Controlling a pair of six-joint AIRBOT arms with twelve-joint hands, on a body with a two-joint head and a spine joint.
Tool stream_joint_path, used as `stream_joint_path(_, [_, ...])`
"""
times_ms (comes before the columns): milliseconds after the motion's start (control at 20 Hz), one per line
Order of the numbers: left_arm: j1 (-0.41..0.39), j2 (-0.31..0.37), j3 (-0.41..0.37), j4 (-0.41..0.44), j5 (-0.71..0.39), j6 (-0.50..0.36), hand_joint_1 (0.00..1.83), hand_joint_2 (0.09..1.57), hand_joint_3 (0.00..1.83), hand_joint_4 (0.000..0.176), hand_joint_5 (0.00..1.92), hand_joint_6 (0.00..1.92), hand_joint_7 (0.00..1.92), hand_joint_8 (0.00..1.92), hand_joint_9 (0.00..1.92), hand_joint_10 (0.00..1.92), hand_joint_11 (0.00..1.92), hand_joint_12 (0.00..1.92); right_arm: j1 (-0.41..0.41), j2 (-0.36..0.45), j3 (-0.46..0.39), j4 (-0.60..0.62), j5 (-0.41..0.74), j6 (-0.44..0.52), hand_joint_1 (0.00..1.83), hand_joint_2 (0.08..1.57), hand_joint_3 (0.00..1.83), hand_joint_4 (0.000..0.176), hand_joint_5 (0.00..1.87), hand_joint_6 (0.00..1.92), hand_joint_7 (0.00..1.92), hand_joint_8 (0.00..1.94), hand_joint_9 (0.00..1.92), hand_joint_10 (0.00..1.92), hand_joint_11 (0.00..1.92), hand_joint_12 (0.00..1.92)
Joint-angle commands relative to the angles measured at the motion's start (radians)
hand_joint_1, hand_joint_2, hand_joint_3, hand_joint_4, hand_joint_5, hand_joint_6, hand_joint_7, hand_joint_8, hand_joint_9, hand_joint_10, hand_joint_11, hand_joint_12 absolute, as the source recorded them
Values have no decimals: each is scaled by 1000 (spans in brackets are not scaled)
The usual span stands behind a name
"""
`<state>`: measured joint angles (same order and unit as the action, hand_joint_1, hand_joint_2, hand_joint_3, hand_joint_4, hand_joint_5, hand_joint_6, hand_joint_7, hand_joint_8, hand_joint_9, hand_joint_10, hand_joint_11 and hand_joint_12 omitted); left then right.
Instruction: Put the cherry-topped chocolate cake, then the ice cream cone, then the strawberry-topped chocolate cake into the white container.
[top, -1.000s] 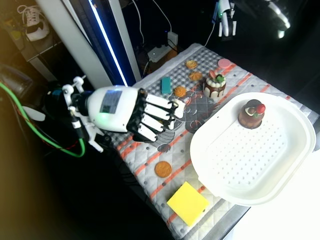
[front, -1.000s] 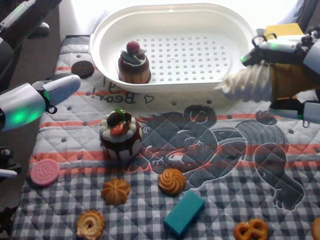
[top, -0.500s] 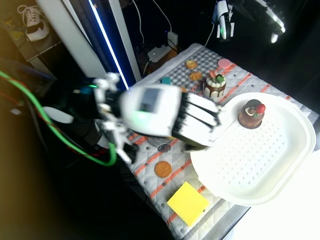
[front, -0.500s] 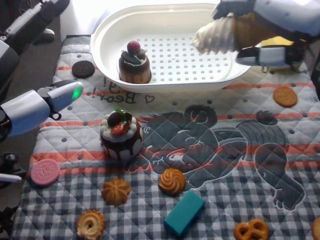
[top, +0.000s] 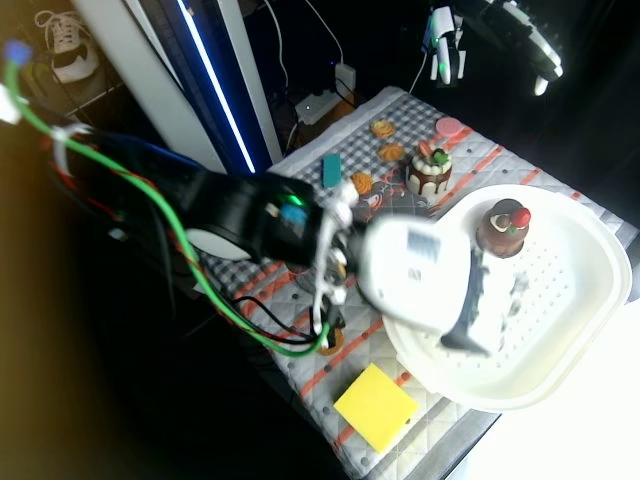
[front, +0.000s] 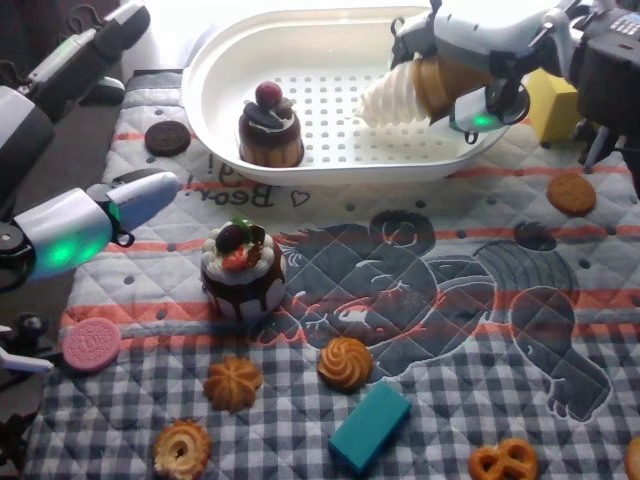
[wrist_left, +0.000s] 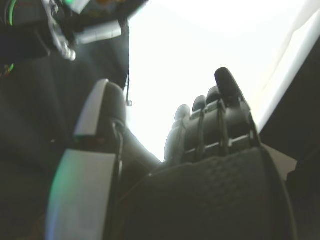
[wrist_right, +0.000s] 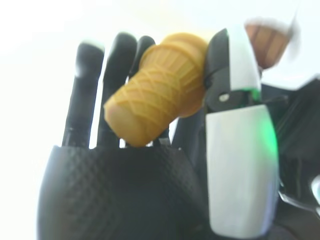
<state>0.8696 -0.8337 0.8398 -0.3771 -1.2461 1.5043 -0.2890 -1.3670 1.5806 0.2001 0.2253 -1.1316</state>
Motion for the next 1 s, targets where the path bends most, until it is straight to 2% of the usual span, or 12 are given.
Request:
stream_joint_path(0, [-6,4,6,25,-127,-12,933,1185,0,49,101,6,58,0,59,3,0,786,13,5,9,7,118,-2,1022,1211,0,0,203,325,238,455,147,1029,40,1754])
stream_joint_path(50, [-7,3,8,25,-128,-17,938,1191,1,60,105,7,56,0,56,2,0,784,13,4,11,7,112,-2,907,1158,0,56,21,30,29,33,9,397,1,1363])
stream_joint_path(100, [-7,3,8,26,-129,-18,925,1186,0,51,103,5,56,0,54,1,0,784,12,4,11,7,111,-2,852,1129,0,65,3,5,5,6,1,79,0,975])
stream_joint_path(200, [-7,2,9,26,-129,-18,920,1181,0,45,98,3,59,2,52,0,0,784,12,5,4,7,111,-2,848,1126,0,63,0,0,0,0,0,15,0,740])
stream_joint_path(250, [-7,2,9,26,-127,-18,926,1188,1,43,91,1,64,1,57,1,0,862,12,5,-4,7,112,-2,719,1127,0,96,0,0,0,0,0,0,0,139])
stream_joint_path(300, [-7,3,9,23,-126,-18,926,1188,1,43,91,1,64,1,57,1,0,862,12,5,-14,7,114,-2,719,1127,0,96,0,0,0,0,0,0,0,139])
stream_joint_path(400, [-5,4,8,16,-125,-19,897,1187,0,42,92,3,55,0,56,1,0,872,12,50,-67,6,157,-2,704,1146,0,166,0,0,0,0,0,0,0,0])
stream_joint_path(450, [-5,5,7,15,-124,-19,891,1187,0,49,93,2,44,1,43,2,0,819,12,88,-106,4,186,-2,644,1132,0,174,0,0,0,0,0,0,4,2])
stream_joint_path(550, [-1,14,0,13,-126,-19,881,1182,0,85,104,6,46,3,64,12,0,806,2,175,-200,-14,261,-2,645,1098,0,114,0,0,0,0,0,0,0,659])
stream_joint_path(750, [20,28,-14,4,-139,-19,920,1187,0,80,100,0,28,1,53,6,0,663,-74,303,-361,-63,365,-1,652,1152,5,97,0,0,0,0,0,0,0,10])
stream_joint_path(900, [30,39,-21,2,-134,-20,889,1183,0,110,67,1,4,0,40,1,0,692,-173,402,-481,-85,468,-1,639,1108,20,123,0,0,0,0,101,11,1,476])
stream_joint_path(950, [34,44,-24,3,-130,-20,863,1180,0,113,49,0,0,0,32,0,0,710,-224,433,-519,-87,516,-1,679,1138,15,98,0,0,0,0,125,17,0,659])
